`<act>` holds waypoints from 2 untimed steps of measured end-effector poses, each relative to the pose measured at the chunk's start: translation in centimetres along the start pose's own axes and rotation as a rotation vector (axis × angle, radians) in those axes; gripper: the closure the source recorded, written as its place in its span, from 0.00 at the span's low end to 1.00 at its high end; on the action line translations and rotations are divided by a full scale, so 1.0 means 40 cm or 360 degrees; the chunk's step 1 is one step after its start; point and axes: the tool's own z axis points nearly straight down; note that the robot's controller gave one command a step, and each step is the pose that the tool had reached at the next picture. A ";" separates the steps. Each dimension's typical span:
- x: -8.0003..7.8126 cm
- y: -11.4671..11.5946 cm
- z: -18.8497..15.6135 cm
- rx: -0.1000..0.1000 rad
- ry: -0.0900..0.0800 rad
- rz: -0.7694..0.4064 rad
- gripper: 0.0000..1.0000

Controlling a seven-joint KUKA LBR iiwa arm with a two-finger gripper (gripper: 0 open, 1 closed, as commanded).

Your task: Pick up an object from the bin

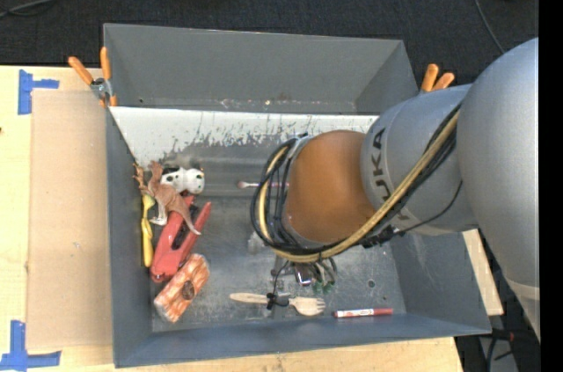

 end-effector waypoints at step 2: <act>0.065 0.000 0.073 -0.0002 -0.0008 0.0069 1.00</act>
Offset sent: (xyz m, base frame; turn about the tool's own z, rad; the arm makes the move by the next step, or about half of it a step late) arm -0.0259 -0.0028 -0.0291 0.0454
